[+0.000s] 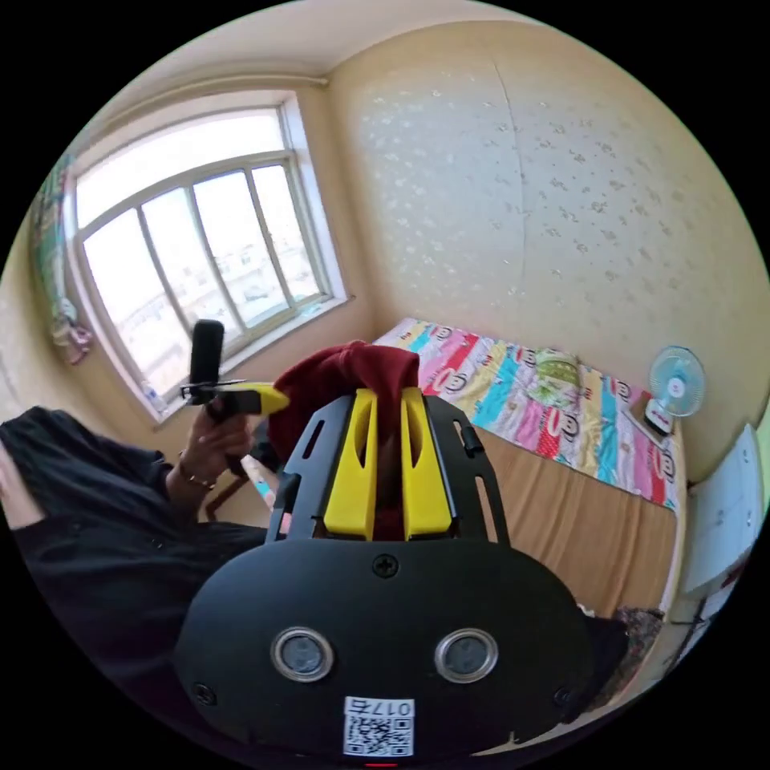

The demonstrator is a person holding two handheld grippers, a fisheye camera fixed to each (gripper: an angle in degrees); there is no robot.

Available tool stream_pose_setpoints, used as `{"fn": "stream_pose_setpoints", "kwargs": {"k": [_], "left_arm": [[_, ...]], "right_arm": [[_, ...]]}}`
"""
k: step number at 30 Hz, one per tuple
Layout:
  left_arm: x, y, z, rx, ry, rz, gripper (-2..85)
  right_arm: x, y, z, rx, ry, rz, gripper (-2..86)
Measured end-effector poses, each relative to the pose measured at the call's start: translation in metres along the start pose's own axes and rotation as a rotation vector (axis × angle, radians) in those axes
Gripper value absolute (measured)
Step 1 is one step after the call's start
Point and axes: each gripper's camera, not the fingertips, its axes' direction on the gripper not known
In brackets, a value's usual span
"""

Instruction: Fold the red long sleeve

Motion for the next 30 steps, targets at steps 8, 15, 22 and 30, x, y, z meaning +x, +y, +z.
{"fn": "stream_pose_setpoints", "kwargs": {"k": [8,15,22,30], "left_arm": [[0.022,-0.052,-0.034,0.191,0.28,0.193,-0.2],[0.067,-0.074,-0.042,0.257,0.163,0.258,0.0],[0.071,-0.092,-0.059,0.312,0.175,0.251,1.1],[0.059,-0.091,-0.097,0.329,0.062,0.209,1.0]], "right_arm": [[0.11,0.138,-0.063,0.47,-0.727,0.252,2.2],[0.097,0.209,-0.022,0.273,-0.613,0.426,9.3],[0.038,0.17,0.03,0.024,-0.509,0.18,17.2],[0.064,0.12,0.04,0.044,-0.337,0.12,9.6]]}}
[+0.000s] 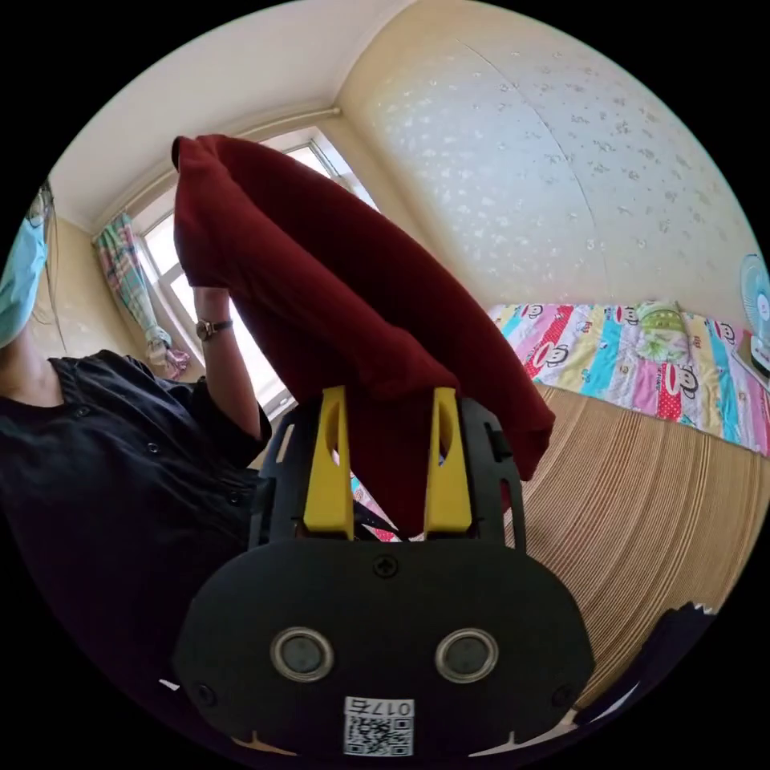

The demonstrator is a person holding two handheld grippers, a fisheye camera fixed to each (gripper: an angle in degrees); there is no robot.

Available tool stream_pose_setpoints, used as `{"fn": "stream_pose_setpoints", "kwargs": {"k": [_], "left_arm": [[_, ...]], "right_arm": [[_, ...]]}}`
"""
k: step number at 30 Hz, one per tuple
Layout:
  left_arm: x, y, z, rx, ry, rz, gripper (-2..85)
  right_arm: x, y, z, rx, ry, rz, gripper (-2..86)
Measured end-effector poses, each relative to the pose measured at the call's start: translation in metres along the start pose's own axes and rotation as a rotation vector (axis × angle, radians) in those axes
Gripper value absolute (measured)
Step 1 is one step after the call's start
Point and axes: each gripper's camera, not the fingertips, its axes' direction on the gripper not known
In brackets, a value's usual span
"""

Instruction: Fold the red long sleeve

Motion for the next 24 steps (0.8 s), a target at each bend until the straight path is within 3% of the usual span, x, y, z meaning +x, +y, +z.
{"fn": "stream_pose_setpoints", "kwargs": {"k": [1,4,10,15,18,20,24], "left_arm": [[-0.003,-0.001,-0.008,-0.001,-0.028,-0.005,1.0],[-0.007,-0.004,-0.032,-0.012,-0.089,0.021,1.0],[-0.014,-0.004,-0.069,-0.115,-0.186,0.077,0.6],[-0.018,0.006,-0.097,-0.111,-0.092,0.196,0.2],[-0.047,0.003,-0.101,-0.127,-0.158,0.107,-0.3],[-0.076,-0.003,-0.096,-0.169,-0.246,0.051,-0.5],[-0.199,-0.017,-0.033,-0.49,-0.48,-0.071,-0.4]], "right_arm": [[0.003,-0.007,-0.005,-0.02,0.039,-0.02,4.8],[0.02,-0.017,-0.044,0.066,0.186,0.054,3.4],[0.023,-0.031,-0.133,0.332,0.232,0.066,2.2],[-0.011,-0.054,-0.155,0.385,0.356,-0.05,1.7],[-0.009,-0.07,-0.171,0.456,0.386,-0.045,1.6],[0.013,-0.093,-0.169,0.434,0.47,-0.05,1.5],[0.103,-0.145,-0.125,0.262,0.702,-0.036,1.5]]}}
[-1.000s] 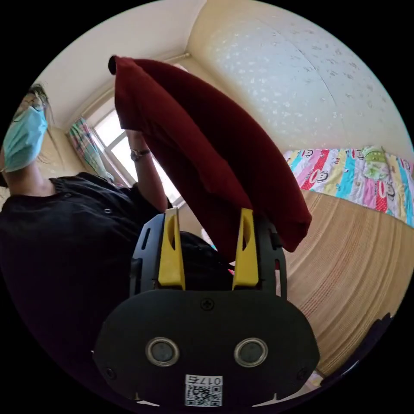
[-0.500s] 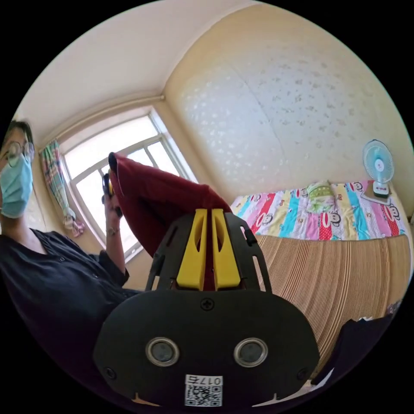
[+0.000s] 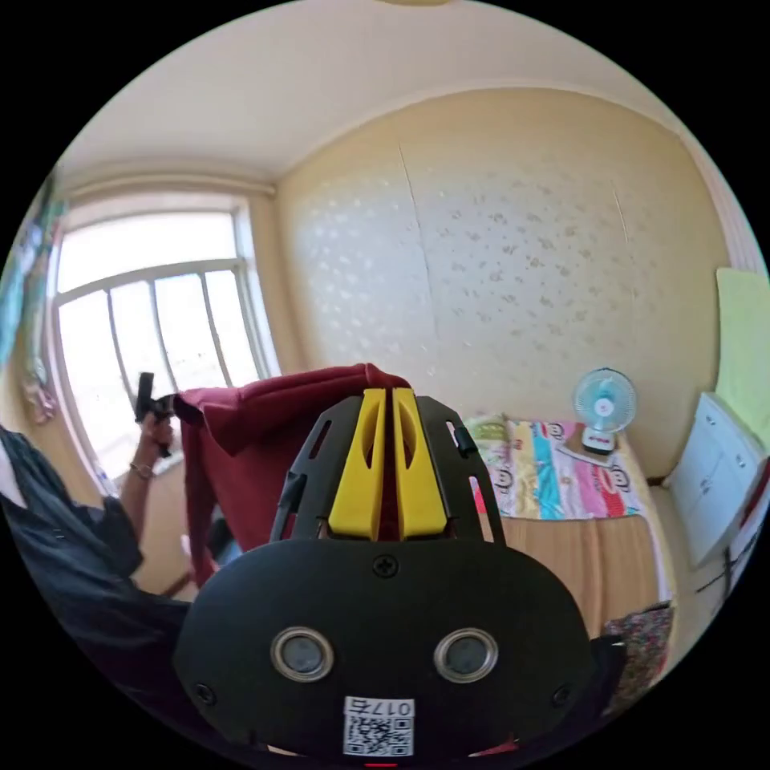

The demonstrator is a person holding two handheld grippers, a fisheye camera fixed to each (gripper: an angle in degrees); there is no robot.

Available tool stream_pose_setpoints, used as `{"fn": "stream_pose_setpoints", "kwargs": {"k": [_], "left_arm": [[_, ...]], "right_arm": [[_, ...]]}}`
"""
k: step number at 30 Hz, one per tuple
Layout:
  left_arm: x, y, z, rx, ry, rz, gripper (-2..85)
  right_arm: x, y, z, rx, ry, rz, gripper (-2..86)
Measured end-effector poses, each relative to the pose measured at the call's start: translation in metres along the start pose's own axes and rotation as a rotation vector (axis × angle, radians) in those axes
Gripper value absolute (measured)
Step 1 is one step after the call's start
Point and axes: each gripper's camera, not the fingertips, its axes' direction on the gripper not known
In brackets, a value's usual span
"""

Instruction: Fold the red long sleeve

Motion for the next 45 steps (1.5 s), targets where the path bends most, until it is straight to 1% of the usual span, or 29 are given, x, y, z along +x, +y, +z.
{"fn": "stream_pose_setpoints", "kwargs": {"k": [1,2,3,4,5,6,8,9,11,13,14,16,18,21,23,25,27,29,31,34,35,38,39,40,41,42,43,44,45], "left_arm": [[-0.033,-0.02,0.046,-0.122,-0.088,-0.016,-0.1],[-0.053,-0.029,0.07,-0.176,-0.128,-0.035,0.1],[-0.097,-0.04,0.12,-0.26,-0.218,-0.097,1.0],[-0.14,-0.04,0.164,-0.304,-0.319,-0.179,2.1],[-0.16,-0.036,0.183,-0.317,-0.369,-0.23,2.7],[-0.194,-0.019,0.213,-0.321,-0.48,-0.345,3.6],[-0.226,0.019,0.253,-0.34,-0.5,-0.457,4.3],[-0.238,0.05,0.28,-0.384,-0.453,-0.5,4.6],[-0.244,0.107,0.324,-0.479,-0.371,-0.552,4.9],[-0.231,0.19,0.374,-0.652,-0.326,-0.545,5.1],[-0.227,0.21,0.385,-0.703,-0.333,-0.542,5.1],[-0.22,0.283,0.416,-0.888,-0.39,-0.543,5.7],[-0.223,0.317,0.425,-0.941,-0.412,-0.554,6.7],[-0.243,0.347,0.423,-0.926,-0.407,-0.63,7.3],[-0.253,0.364,0.428,-0.984,-0.36,-0.654,6.6],[-0.252,0.384,0.433,-1.122,-0.383,-0.576,3.1],[-0.243,0.387,0.42,-1.102,-0.404,-0.518,1.4],[-0.235,0.397,0.405,-1.124,-0.429,-0.52,-0.1],[-0.223,0.415,0.378,-1.148,-0.436,-0.585,-0.7],[-0.202,0.445,0.341,-1.194,-0.409,-0.65,-0.9],[-0.199,0.45,0.333,-1.192,-0.402,-0.669,-0.9],[-0.198,0.478,0.286,-1.133,-0.34,-0.91,-0.7],[-0.201,0.483,0.257,-0.988,-0.317,-1.029,-0.4],[-0.206,0.485,0.223,-0.792,-0.302,-1.122,0.3],[-0.209,0.486,0.203,-0.693,-0.317,-1.173,0.7],[-0.214,0.488,0.162,-0.513,-0.395,-1.273,3.0],[-0.215,0.487,0.119,-0.361,-0.53,-1.331,6.6],[-0.215,0.484,0.1,-0.301,-0.611,-1.343,7.9],[-0.216,0.478,0.066,-0.226,-0.757,-1.34,10.5]], "right_arm": [[0.023,-0.007,0.058,-0.098,0.061,-0.014,1.5],[0.052,-0.007,0.125,-0.194,0.088,-0.002,1.5],[0.067,-0.004,0.158,-0.231,0.093,0.005,1.5],[0.096,0.008,0.224,-0.307,0.099,0.01,1.5],[0.124,0.027,0.286,-0.436,0.107,0.045,1.4],[0.137,0.039,0.314,-0.517,0.118,0.081,1.4],[0.174,0.109,0.392,-0.769,0.15,0.23,1.0],[0.178,0.128,0.403,-0.803,0.13,0.243,0.9],[0.179,0.205,0.434,-0.908,0.047,0.222,0.8],[0.172,0.267,0.452,-1.032,0.051,0.151,0.7],[0.168,0.309,0.461,-1.128,0.067,0.102,0.7],[0.164,0.364,0.47,-1.247,0.064,0.039,0.7],[0.162,0.402,0.474,-1.306,0.041,-0.016,0.6],[0.171,0.439,0.483,-1.336,0.02,-0.026,0.6],[0.181,0.469,0.498,-1.398,-0.062,0.026,0.6],[0.184,0.494,0.508,-1.477,-0.093,0.008,0.6],[0.189,0.496,0.501,-1.425,-0.057,0.011,0.6],[0.2,0.505,0.485,-1.433,-0.078,0.118,0.5],[0.201,0.524,0.466,-1.487,-0.141,0.149,0.5],[0.197,0.556,0.419,-1.507,-0.162,0.108,0.5],[0.196,0.569,0.403,-1.52,-0.185,0.099,0.5],[0.197,0.596,0.382,-1.614,-0.258,0.086,0.4],[0.199,0.599,0.38,-1.628,-0.27,0.087,0.4],[0.205,0.602,0.379,-1.647,-0.289,0.09,0.4],[0.213,0.602,0.38,-1.661,-0.306,0.098,0.4],[0.217,0.602,0.381,-1.671,-0.316,0.105,0.4],[0.227,0.602,0.383,-1.69,-0.335,0.124,0.4],[0.238,0.6,0.384,-1.699,-0.347,0.145,0.4],[0.243,0.599,0.383,-1.698,-0.352,0.155,0.4]]}}
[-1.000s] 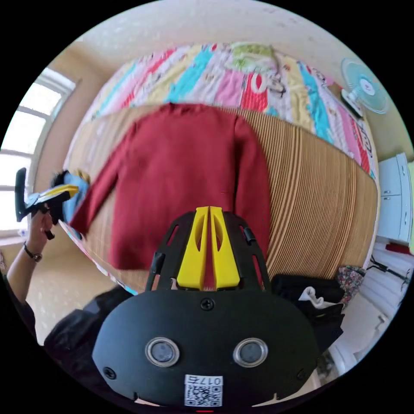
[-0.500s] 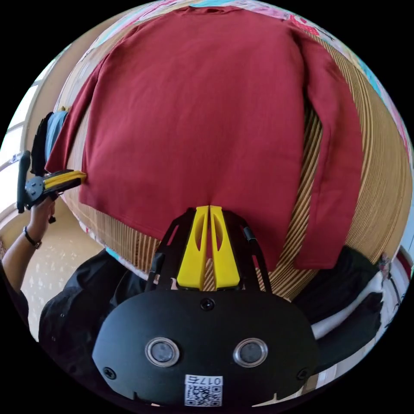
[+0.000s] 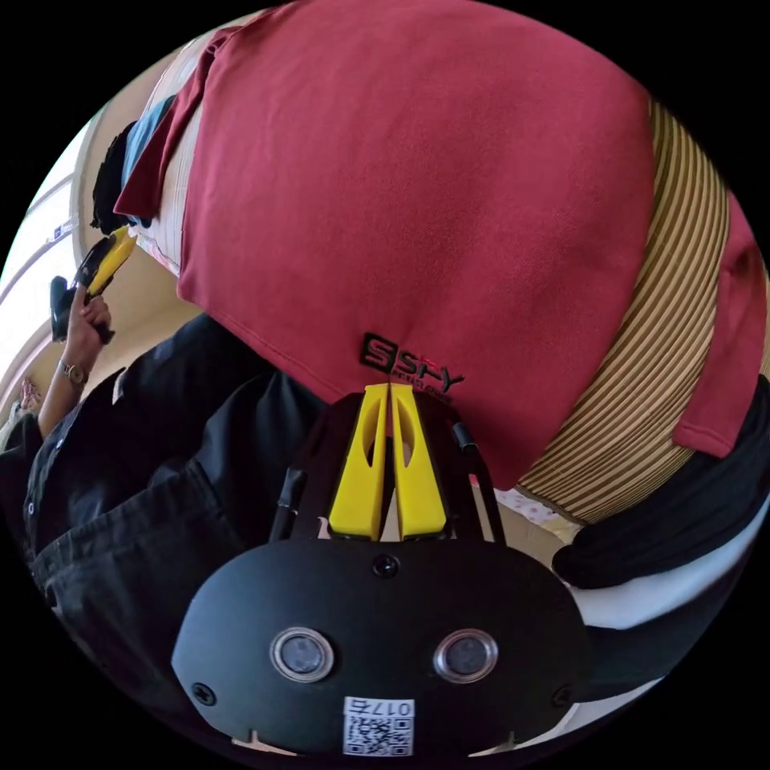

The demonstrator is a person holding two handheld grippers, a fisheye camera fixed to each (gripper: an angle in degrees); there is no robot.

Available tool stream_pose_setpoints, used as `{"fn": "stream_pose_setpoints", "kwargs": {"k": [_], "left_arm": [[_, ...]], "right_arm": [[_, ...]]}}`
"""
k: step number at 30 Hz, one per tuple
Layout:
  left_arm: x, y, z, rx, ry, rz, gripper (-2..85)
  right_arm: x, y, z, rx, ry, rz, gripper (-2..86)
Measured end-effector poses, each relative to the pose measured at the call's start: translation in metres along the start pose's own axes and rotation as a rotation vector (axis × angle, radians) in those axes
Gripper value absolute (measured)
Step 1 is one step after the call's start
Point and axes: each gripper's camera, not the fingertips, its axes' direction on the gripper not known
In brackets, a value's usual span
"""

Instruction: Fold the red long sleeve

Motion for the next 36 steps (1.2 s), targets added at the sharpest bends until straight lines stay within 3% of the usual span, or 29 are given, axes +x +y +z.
{"fn": "stream_pose_setpoints", "kwargs": {"k": [2,5,10,12,14,18,22,25,30,36], "left_arm": [[-0.014,-0.022,-0.026,0.105,-0.102,0.003,12.3],[-0.019,-0.061,-0.033,0.105,-0.236,0.126,13.6],[-0.011,-0.092,0.007,-0.108,-0.305,0.403,7.6],[-0.01,-0.091,-0.003,-0.092,-0.355,0.424,5.3],[-0.017,-0.09,-0.03,-0.059,-0.271,0.413,4.3],[-0.048,-0.095,-0.132,0.099,0.065,0.342,3.9],[-0.067,-0.123,-0.229,0.211,0.36,0.372,3.9],[-0.059,-0.155,-0.262,0.174,0.586,0.435,3.9],[0.018,-0.172,-0.262,0.165,0.705,0.571,4.0],[0.174,-0.136,-0.17,0.118,0.874,0.68,4.1]], "right_arm": [[0.015,0.005,-0.011,0.021,-0.022,0.018,0.4],[0.026,0.008,-0.021,0.03,-0.033,0.027,0.5],[0.011,-0.004,-0.043,0.079,0.012,-0.047,0.6],[-0.006,-0.013,-0.053,0.115,0.055,-0.105,0.6],[-0.039,-0.026,-0.073,0.227,0.118,-0.213,0.7],[-0.085,-0.058,-0.09,0.346,0.148,-0.347,0.7],[-0.105,-0.12,-0.093,0.436,0.119,-0.269,0.5],[-0.107,-0.167,-0.073,0.357,0.091,-0.159,0.5],[-0.094,-0.156,-0.091,0.381,-0.071,-0.233,0.5],[-0.005,-0.038,-0.125,0.488,-0.24,-0.202,0.9]]}}
